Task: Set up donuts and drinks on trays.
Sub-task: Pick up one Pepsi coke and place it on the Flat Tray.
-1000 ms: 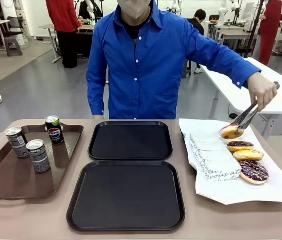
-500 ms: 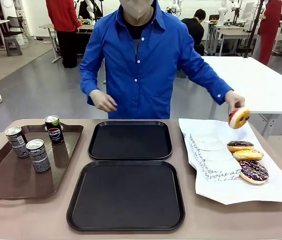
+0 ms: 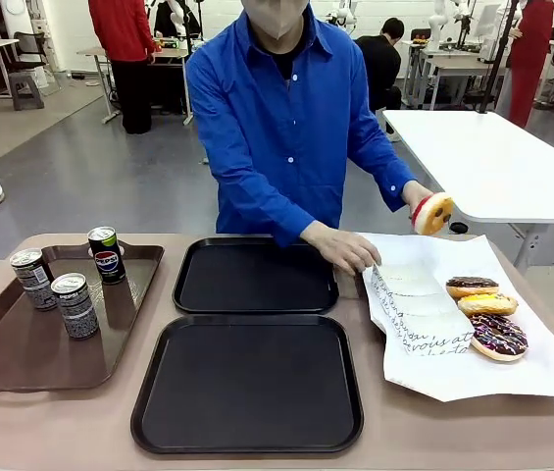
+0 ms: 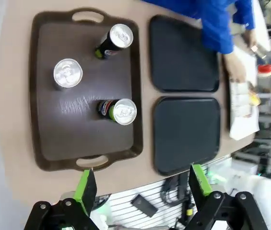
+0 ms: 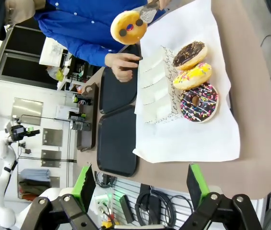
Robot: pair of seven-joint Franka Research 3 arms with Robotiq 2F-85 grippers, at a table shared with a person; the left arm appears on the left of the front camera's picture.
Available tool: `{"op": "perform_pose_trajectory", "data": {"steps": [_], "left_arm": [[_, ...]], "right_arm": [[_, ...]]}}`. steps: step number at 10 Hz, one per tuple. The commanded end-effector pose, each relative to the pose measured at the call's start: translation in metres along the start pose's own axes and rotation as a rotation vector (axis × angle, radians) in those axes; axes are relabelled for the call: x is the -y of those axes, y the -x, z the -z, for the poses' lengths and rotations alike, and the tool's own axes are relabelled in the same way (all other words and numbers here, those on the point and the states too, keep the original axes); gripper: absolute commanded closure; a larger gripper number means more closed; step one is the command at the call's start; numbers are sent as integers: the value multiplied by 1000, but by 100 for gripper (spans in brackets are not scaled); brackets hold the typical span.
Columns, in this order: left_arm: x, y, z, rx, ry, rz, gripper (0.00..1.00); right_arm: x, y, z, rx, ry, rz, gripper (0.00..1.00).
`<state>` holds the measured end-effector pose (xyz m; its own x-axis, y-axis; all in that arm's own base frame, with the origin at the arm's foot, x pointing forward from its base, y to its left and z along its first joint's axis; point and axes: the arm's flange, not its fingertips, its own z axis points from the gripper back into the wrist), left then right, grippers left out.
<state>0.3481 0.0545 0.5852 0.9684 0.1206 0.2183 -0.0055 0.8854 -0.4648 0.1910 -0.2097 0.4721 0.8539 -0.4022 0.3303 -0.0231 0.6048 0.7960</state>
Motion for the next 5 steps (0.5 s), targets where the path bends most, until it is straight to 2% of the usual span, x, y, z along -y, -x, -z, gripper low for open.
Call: {"op": "perform_pose_trajectory", "data": {"steps": [1,3,5], "left_arm": [[31,-20,29,-82,-150,38,0],[66,-28,75,-130,-306,89,0],[80,-31,111,-152,-392,109,0]], "right_arm": [[2,-1,0,7,-21,-14,0],[2,-1,0,7,-21,-14,0],[2,-1,0,7,-21,-14,0]]}}
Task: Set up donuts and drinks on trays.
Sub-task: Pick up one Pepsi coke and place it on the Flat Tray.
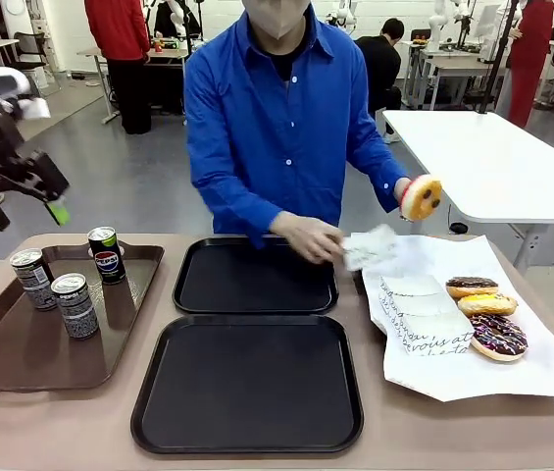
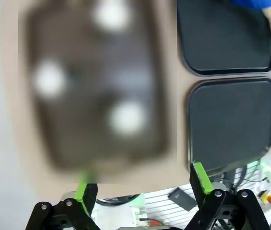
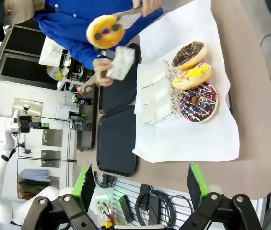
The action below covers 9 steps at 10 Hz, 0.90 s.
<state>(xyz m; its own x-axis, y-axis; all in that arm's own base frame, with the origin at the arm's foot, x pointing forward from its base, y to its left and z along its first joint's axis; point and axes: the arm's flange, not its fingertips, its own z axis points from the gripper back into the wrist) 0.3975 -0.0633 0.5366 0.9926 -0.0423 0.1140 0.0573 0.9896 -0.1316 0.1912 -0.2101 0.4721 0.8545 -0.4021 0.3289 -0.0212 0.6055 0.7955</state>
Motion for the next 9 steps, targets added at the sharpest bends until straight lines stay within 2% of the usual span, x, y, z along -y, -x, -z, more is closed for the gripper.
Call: {"op": "perform_pose_trajectory", "data": {"steps": [1,3,4,9], "left_arm": [[4,-16,20,-16,-91,-25,0],[7,-19,39,-23,-107,-23,0],[7,-13,28,-27,-74,0,0],[7,-13,28,-27,-74,0,0]], "right_arm": [[2,-1,0,8,-23,-15,0],[2,-1,0,8,-23,-15,0],[2,-1,0,8,-23,-15,0],[2,-1,0,8,-23,-15,0]]}}
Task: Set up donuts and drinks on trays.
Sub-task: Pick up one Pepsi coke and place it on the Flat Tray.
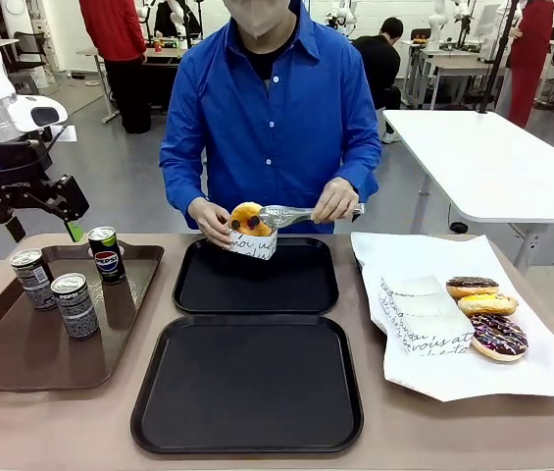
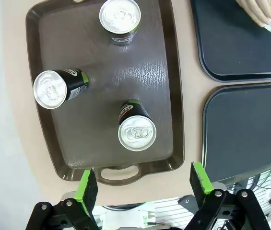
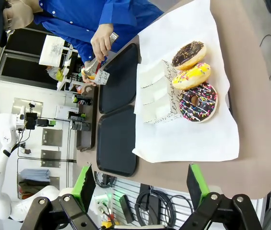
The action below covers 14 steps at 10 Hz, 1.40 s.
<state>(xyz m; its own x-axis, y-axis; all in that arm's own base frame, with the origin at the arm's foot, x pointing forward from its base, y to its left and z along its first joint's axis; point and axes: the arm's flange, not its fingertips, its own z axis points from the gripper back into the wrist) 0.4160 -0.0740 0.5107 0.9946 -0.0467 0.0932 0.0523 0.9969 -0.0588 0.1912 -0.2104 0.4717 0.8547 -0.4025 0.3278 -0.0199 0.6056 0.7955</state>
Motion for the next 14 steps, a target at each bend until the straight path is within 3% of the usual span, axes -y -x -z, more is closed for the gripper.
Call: {"op": "perform_pose_trajectory", "data": {"steps": [1,7,11,14], "left_arm": [[0,0,0,0,-1,0,0],[19,1,55,-22,-61,-36,0],[22,-4,77,47,-187,-59,0],[17,-11,97,-23,-109,-56,0]], "right_arm": [[1,-1,0,8,-24,-16,0],[1,-1,0,8,-24,-16,0],[1,-1,0,8,-24,-16,0],[1,-1,0,8,-24,-16,0]]}}
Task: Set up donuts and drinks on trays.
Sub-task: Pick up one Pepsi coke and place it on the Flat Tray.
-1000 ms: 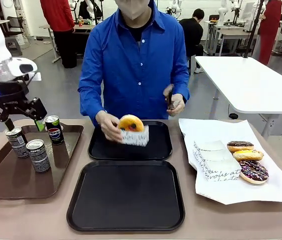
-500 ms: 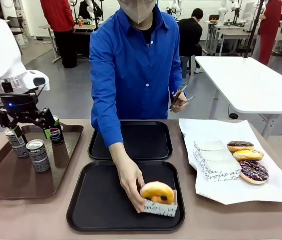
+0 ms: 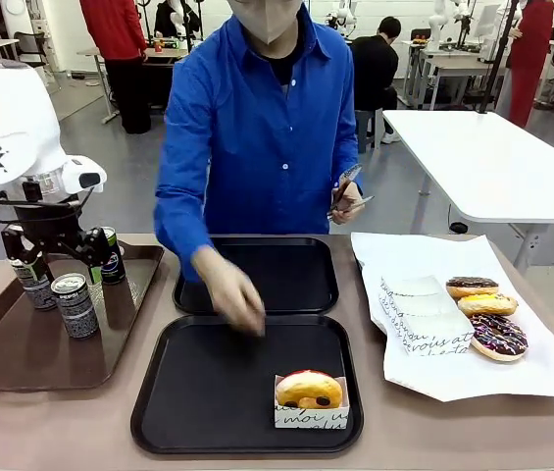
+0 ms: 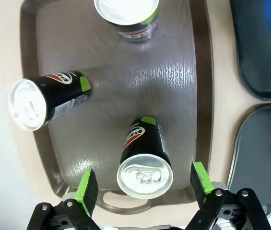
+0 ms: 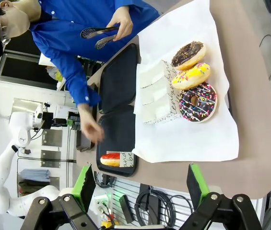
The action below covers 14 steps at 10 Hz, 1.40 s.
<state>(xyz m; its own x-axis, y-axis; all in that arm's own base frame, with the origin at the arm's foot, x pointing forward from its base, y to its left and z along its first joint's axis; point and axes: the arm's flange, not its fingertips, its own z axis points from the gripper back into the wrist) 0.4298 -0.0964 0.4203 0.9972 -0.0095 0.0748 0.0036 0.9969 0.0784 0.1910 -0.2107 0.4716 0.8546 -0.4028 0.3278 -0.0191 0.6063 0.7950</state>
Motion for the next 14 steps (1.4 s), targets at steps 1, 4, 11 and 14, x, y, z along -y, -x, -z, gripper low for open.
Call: {"op": "perform_pose_trajectory", "data": {"steps": [1,4,11,14], "left_arm": [[0,-6,9,-13,56,-20,0],[-4,-7,23,-35,70,-28,0],[-2,-4,45,-66,65,-19,0],[-3,-4,46,-66,69,-22,0]], "right_arm": [[1,-1,1,8,-25,-16,0],[1,-1,1,8,-25,-16,0],[1,-1,1,8,-25,-16,0],[1,-1,1,8,-25,-16,0]]}}
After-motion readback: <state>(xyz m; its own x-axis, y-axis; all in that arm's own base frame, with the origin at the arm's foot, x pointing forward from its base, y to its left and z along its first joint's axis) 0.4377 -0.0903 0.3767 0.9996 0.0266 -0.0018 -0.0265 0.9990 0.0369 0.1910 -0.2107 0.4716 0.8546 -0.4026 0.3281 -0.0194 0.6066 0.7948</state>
